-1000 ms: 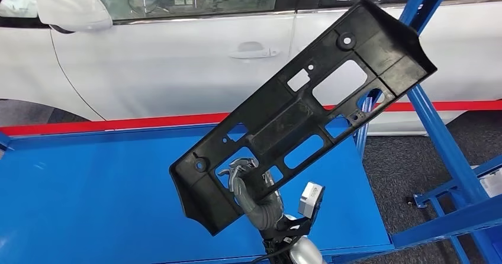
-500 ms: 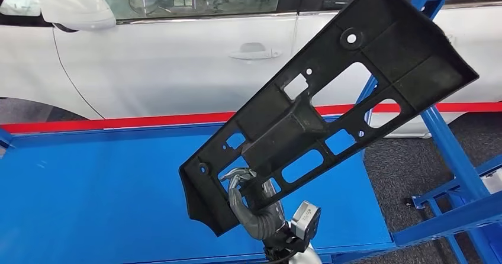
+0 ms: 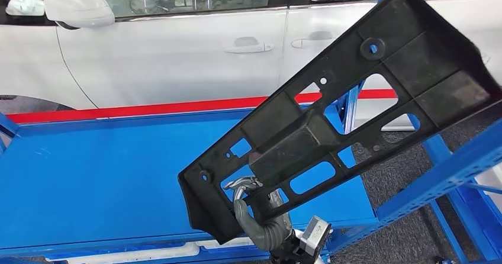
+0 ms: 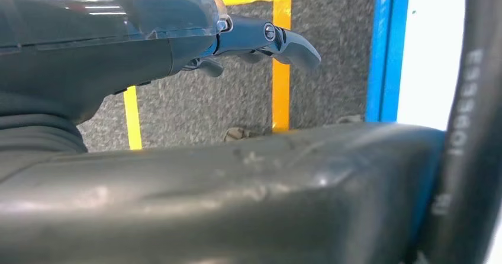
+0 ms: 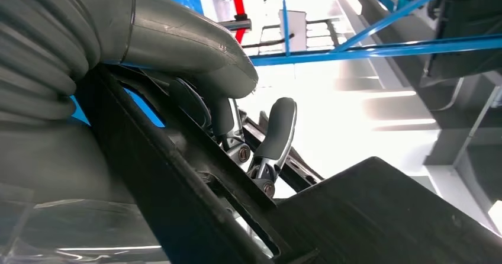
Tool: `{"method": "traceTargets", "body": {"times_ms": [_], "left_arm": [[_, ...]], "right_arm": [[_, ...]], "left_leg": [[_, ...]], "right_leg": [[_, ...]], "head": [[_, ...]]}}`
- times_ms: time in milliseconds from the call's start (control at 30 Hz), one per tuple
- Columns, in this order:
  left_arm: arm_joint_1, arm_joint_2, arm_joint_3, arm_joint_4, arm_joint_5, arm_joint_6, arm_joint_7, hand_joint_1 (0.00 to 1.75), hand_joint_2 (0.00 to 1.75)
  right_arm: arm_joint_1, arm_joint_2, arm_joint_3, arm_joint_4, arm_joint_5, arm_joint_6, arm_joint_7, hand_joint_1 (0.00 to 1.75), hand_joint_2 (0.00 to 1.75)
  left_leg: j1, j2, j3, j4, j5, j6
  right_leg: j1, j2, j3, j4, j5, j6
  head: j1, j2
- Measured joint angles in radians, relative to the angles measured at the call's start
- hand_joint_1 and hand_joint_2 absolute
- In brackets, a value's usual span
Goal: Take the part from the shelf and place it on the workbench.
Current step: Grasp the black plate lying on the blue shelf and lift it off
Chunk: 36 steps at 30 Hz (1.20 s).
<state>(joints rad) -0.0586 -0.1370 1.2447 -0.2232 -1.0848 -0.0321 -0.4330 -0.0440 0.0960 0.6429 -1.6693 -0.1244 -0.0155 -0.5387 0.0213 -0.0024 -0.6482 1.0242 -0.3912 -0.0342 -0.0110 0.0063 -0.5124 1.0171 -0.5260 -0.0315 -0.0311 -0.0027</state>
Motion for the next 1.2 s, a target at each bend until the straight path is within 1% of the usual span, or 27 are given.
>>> {"method": "traceTargets", "body": {"times_ms": [33, 67, 133, 167, 200, 233, 300, 333, 367, 433, 500, 533, 633, 667, 700, 733, 800, 833, 900, 933, 1000, 1033, 1067, 1100, 1133, 1167, 1200], "left_arm": [[0.001, 0.000, 0.000, 0.000, -0.001, 0.000, 0.000, 0.00, 0.00], [0.002, -0.001, 0.000, 0.000, -0.003, -0.001, 0.001, 0.00, 0.00], [0.001, -0.001, 0.000, 0.000, -0.006, -0.003, 0.001, 0.00, 0.00], [0.001, -0.001, 0.000, 0.000, -0.008, -0.004, 0.001, 0.00, 0.00], [0.000, 0.000, 0.000, 0.000, -0.010, -0.005, 0.001, 0.00, 0.00], [0.000, 0.000, 0.000, 0.000, -0.012, -0.006, 0.001, 0.00, 0.00], [0.000, 0.001, 0.000, 0.000, -0.017, -0.009, 0.001, 0.00, 0.00], [-0.002, 0.002, 0.000, 0.000, -0.019, -0.011, 0.001, 0.00, 0.00], [-0.003, 0.003, 0.000, 0.000, -0.021, -0.013, 0.001, 0.00, 0.00], [-0.004, 0.005, -0.001, 0.000, -0.025, -0.017, -0.001, 0.00, 0.00], [-0.001, 0.004, -0.001, 0.000, -0.029, -0.019, -0.002, 0.00, 0.00], [0.000, 0.004, -0.001, 0.000, -0.031, -0.020, -0.002, 0.00, 0.00], [0.001, 0.004, -0.002, 0.000, -0.039, -0.022, -0.002, 0.00, 0.00], [0.002, 0.004, -0.002, 0.000, -0.041, -0.022, -0.002, 0.00, 0.00], [0.002, 0.004, -0.002, 0.000, -0.043, -0.022, -0.002, 0.00, 0.00], [0.002, 0.004, -0.003, 0.000, -0.044, -0.023, -0.002, 0.00, 0.00], [0.001, 0.004, -0.003, 0.000, -0.047, -0.023, -0.002, 0.00, 0.00], [0.002, 0.004, -0.003, 0.000, -0.048, -0.023, -0.002, 0.00, 0.00], [0.002, 0.004, -0.003, 0.000, -0.052, -0.023, -0.004, 0.00, 0.00], [0.003, 0.004, -0.003, 0.000, -0.054, -0.023, -0.005, 0.00, 0.00], [0.006, 0.003, -0.003, 0.000, -0.057, -0.023, -0.006, 0.00, 0.00], [0.009, 0.003, -0.003, 0.000, -0.058, -0.023, -0.006, 0.00, 0.00], [0.011, 0.002, -0.003, 0.001, -0.059, -0.023, -0.007, 0.00, 0.00], [0.012, 0.002, -0.003, 0.001, -0.060, -0.023, -0.007, 0.00, 0.00], [0.012, 0.002, -0.003, 0.001, -0.060, -0.023, -0.007, 0.00, 0.00], [0.011, 0.002, -0.003, 0.001, -0.060, -0.023, -0.007, 0.00, 0.00], [0.011, 0.002, -0.003, 0.001, -0.060, -0.023, -0.008, 0.00, 0.00]], "right_arm": [[0.001, 0.000, 0.000, -0.001, 0.002, 0.001, 0.000, 1.75, 1.75], [0.002, 0.000, 0.000, -0.002, 0.007, 0.003, 0.000, 1.75, 1.75], [0.006, 0.000, 0.000, -0.004, 0.021, 0.010, -0.001, 1.75, 1.75], [0.008, -0.001, 0.000, -0.005, 0.030, 0.013, -0.001, 1.75, 1.75], [0.011, -0.001, 0.000, -0.007, 0.038, 0.016, 0.000, 1.75, 1.75], [0.013, -0.002, 0.000, -0.008, 0.044, 0.017, 0.000, 1.75, 1.75], [0.017, -0.002, 0.000, -0.015, 0.055, 0.018, 0.000, 1.75, 1.75], [0.018, -0.002, 0.000, -0.019, 0.058, 0.018, 0.000, 1.75, 1.75], [0.020, -0.002, 0.000, -0.024, 0.062, 0.019, 0.000, 1.75, 1.75], [0.025, -0.003, 0.000, -0.033, 0.069, 0.020, 0.000, 1.75, 1.75], [0.032, -0.005, -0.001, -0.042, 0.077, 0.019, 0.000, 1.75, 1.75], [0.035, -0.007, -0.002, -0.046, 0.082, 0.018, 0.001, 1.75, 1.75], [0.046, -0.014, -0.003, -0.057, 0.093, 0.015, 0.003, 1.75, 1.75], [0.050, -0.016, -0.004, -0.059, 0.096, 0.013, 0.004, 1.75, 1.75], [0.054, -0.018, -0.005, -0.059, 0.099, 0.013, 0.004, 1.75, 1.75], [0.058, -0.020, -0.006, -0.060, 0.101, 0.012, 0.005, 1.75, 1.75], [0.066, -0.023, -0.009, -0.063, 0.103, 0.014, 0.006, 1.75, 1.75], [0.069, -0.024, -0.010, -0.066, 0.103, 0.016, 0.006, 1.75, 1.75], [0.079, -0.026, -0.014, -0.075, 0.099, 0.024, 0.006, 1.75, 1.75], [0.085, -0.026, -0.017, -0.079, 0.097, 0.031, 0.005, 1.75, 1.75], [0.101, -0.027, -0.027, -0.083, 0.090, 0.049, 0.005, 1.75, 1.75], [0.108, -0.027, -0.031, -0.084, 0.085, 0.058, 0.005, 1.75, 1.75], [0.115, -0.027, -0.035, -0.086, 0.081, 0.065, 0.005, 1.75, 1.75], [0.123, -0.027, -0.041, -0.088, 0.076, 0.072, 0.004, 1.75, 1.75], [0.130, -0.027, -0.046, -0.090, 0.072, 0.077, 0.004, 1.75, 1.75], [0.137, -0.027, -0.051, -0.092, 0.070, 0.080, 0.003, 1.75, 1.75], [0.144, -0.027, -0.057, -0.093, 0.068, 0.083, 0.003, 1.75, 1.75]], "left_leg": [[0.001, 0.000, -0.012, 0.025, -0.032, -0.003], [0.002, 0.000, -0.028, 0.069, -0.081, -0.005], [0.001, 0.001, -0.061, 0.198, -0.178, -0.006], [0.001, 0.001, -0.065, 0.251, -0.198, -0.005], [-0.001, 0.001, -0.054, 0.275, -0.195, -0.002], [-0.004, 0.001, -0.023, 0.263, -0.173, 0.004], [-0.014, 0.000, 0.081, 0.146, -0.132, 0.025], [-0.019, 0.001, 0.137, 0.068, -0.131, 0.035], [-0.024, 0.001, 0.174, 0.009, -0.137, 0.043], [-0.031, 0.002, 0.199, -0.047, -0.143, 0.050], [-0.028, 0.005, 0.190, -0.060, -0.119, 0.058], [-0.025, 0.008, 0.182, -0.067, -0.104, 0.064], [-0.021, 0.013, 0.144, -0.069, -0.069, 0.072], [-0.021, 0.014, 0.129, -0.066, -0.058, 0.070], [-0.019, 0.014, 0.111, -0.061, -0.048, 0.067], [-0.017, 0.015, 0.093, -0.054, -0.040, 0.063], [-0.012, 0.016, 0.057, -0.033, -0.027, 0.052], [-0.011, 0.015, 0.041, -0.020, -0.023, 0.046], [-0.011, 0.014, 0.021, -0.001, -0.014, 0.031], [-0.010, 0.013, 0.016, 0.002, -0.007, 0.023], [-0.005, 0.013, 0.009, 0.004, -0.001, 0.009], [-0.002, 0.012, 0.002, 0.016, -0.021, 0.004], [0.000, 0.012, -0.008, 0.043, -0.058, 0.000], [0.001, 0.012, -0.021, 0.090, -0.113, -0.001], [0.001, 0.012, -0.032, 0.148, -0.166, -0.002], [0.001, 0.011, -0.038, 0.206, -0.203, -0.001], [0.000, 0.011, -0.035, 0.249, -0.218, 0.001]], "right_leg": [[-0.001, -0.002, -0.010, -0.002, 0.011, -0.009], [-0.001, -0.004, -0.023, -0.002, 0.022, -0.016], [0.005, -0.006, -0.052, 0.000, 0.044, -0.022], [0.009, -0.006, -0.068, 0.002, 0.054, -0.023], [0.013, -0.007, -0.084, 0.004, 0.064, -0.024], [0.017, -0.007, -0.098, 0.007, 0.073, -0.024], [0.023, -0.007, -0.118, 0.011, 0.089, -0.024], [0.026, -0.008, -0.125, 0.013, 0.097, -0.022], [0.026, -0.009, -0.129, 0.012, 0.105, -0.018], [0.022, -0.012, -0.134, 0.009, 0.122, -0.006], [0.018, -0.011, -0.138, 0.011, 0.121, 0.006], [0.017, -0.009, -0.145, 0.028, 0.095, 0.012], [0.006, -0.007, -0.182, 0.173, -0.050, 0.031], [0.001, -0.007, -0.190, 0.228, -0.074, 0.037], [-0.004, -0.007, -0.188, 0.264, -0.072, 0.042], [-0.009, -0.007, -0.172, 0.272, -0.050, 0.048], [-0.018, -0.008, -0.092, 0.192, -0.001, 0.056], [-0.019, -0.007, -0.041, 0.124, 0.000, 0.058], [-0.016, -0.005, 0.021, 0.028, -0.025, 0.048], [-0.011, -0.004, 0.026, 0.011, -0.032, 0.038], [-0.009, -0.006, 0.011, 0.010, -0.019, 0.017], [-0.008, -0.005, 0.001, 0.010, -0.008, 0.006], [-0.008, -0.005, -0.011, 0.008, 0.004, -0.002], [-0.008, -0.003, -0.026, 0.008, 0.017, -0.009], [-0.005, 0.000, -0.041, 0.008, 0.029, -0.012], [-0.002, 0.004, -0.056, 0.009, 0.041, -0.014], [0.001, 0.008, -0.074, 0.011, 0.054, -0.014]], "head": [[0.000, 0.000], [0.000, 0.000], [0.000, 0.000], [0.000, 0.000], [0.000, 0.000], [0.000, 0.000], [0.000, 0.000], [0.000, 0.000], [0.000, 0.000], [0.000, 0.000], [0.000, 0.000], [0.000, 0.000], [0.000, 0.000], [0.000, 0.000], [0.000, 0.000], [0.000, 0.000], [0.000, 0.000], [0.000, 0.000], [0.000, 0.000], [0.000, 0.000], [0.000, 0.000], [0.000, 0.000], [0.000, 0.000], [0.000, 0.000], [0.000, 0.000], [0.000, 0.000], [0.000, 0.000]]}}
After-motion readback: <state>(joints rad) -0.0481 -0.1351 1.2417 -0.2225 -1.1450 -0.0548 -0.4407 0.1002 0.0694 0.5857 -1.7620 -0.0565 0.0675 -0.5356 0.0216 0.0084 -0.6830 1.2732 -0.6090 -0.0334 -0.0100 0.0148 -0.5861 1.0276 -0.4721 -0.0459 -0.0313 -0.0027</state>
